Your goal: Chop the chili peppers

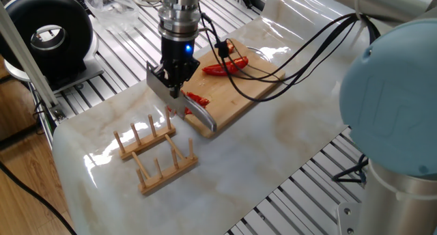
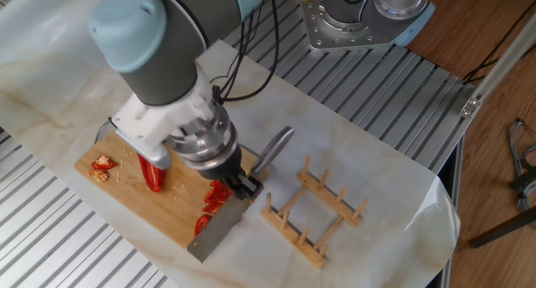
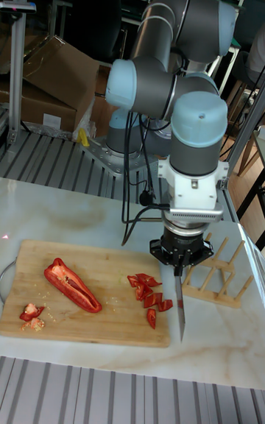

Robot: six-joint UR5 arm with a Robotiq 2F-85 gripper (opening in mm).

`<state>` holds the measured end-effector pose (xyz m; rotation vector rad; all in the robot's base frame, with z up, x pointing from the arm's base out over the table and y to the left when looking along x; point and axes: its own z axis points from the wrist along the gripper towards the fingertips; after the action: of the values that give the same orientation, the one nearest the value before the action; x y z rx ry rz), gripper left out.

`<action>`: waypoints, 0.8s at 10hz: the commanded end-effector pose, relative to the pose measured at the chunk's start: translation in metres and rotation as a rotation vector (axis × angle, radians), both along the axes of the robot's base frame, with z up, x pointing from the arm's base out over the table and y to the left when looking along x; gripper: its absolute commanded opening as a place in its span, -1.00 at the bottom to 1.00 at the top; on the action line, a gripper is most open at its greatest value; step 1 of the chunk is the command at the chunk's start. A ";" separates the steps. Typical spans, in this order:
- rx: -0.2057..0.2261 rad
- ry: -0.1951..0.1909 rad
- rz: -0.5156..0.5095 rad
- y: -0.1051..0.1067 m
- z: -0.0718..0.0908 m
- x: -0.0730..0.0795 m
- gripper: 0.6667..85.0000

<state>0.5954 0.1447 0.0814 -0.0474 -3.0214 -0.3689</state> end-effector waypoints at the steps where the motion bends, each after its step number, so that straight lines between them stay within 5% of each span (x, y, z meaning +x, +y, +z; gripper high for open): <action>1: -0.004 0.004 -0.006 0.008 -0.011 0.003 -0.98; 8: -0.067 -0.002 0.023 -0.009 -0.022 0.007 -0.98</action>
<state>0.6015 0.1406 0.0603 -0.0305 -3.0284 -0.2888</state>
